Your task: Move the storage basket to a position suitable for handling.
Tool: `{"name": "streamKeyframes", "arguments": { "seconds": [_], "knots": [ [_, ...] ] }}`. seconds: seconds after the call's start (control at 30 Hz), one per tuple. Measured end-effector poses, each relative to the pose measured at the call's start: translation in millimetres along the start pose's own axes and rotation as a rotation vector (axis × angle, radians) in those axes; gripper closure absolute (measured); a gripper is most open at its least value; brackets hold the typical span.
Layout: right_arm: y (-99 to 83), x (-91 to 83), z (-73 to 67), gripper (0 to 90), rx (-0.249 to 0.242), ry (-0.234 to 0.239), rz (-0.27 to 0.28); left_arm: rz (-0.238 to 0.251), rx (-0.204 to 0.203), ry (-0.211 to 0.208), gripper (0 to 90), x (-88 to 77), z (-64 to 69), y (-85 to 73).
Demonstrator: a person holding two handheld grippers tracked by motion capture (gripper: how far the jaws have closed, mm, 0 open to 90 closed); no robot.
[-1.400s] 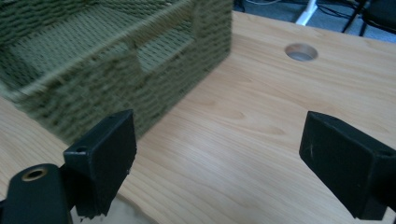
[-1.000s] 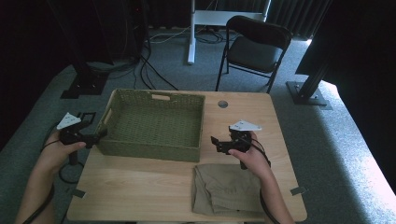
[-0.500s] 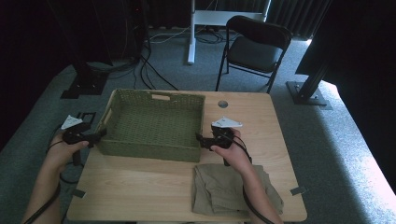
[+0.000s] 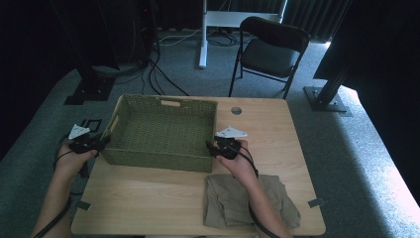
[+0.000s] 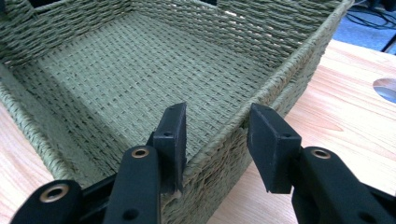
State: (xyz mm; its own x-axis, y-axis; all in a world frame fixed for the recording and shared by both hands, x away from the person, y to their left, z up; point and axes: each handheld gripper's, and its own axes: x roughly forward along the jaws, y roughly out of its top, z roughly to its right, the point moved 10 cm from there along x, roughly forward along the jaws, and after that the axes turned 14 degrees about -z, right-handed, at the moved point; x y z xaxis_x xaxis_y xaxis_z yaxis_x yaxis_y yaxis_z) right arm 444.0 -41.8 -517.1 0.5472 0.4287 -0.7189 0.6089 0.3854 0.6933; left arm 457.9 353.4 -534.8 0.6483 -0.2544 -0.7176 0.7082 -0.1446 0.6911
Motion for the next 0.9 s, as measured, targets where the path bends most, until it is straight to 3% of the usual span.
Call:
{"name": "streamKeyframes", "arguments": {
  "seconds": [0.1, 0.23, 0.3, 0.57, 0.9],
  "knots": [
    [-0.5, -0.2, -0.2, 59.3, 0.025, -0.001, -0.007, 0.0, -0.01, 0.017, 81.3, 0.1, 2.0, 0.1],
    [-0.7, -0.7, -0.5, 60.4, 0.041, -0.008, -0.018, 0.003, -0.03, 0.029, 83.1, 0.0, 2.6, -0.1],
    [-0.2, -1.0, -0.8, 62.1, 0.043, -0.022, -0.03, 0.008, -0.05, 0.061, 84.2, 0.0, 4.2, -0.1],
    [0.0, -2.3, 5.7, 64.2, 0.053, -0.042, -0.039, 0.011, -0.058, 0.048, 84.0, 2.8, 12.1, 1.5],
    [-2.4, -6.2, 24.1, 66.1, 0.08, -0.055, -0.041, 0.01, -0.063, 0.042, 83.6, 9.7, 27.6, 6.4]
  ]
}}
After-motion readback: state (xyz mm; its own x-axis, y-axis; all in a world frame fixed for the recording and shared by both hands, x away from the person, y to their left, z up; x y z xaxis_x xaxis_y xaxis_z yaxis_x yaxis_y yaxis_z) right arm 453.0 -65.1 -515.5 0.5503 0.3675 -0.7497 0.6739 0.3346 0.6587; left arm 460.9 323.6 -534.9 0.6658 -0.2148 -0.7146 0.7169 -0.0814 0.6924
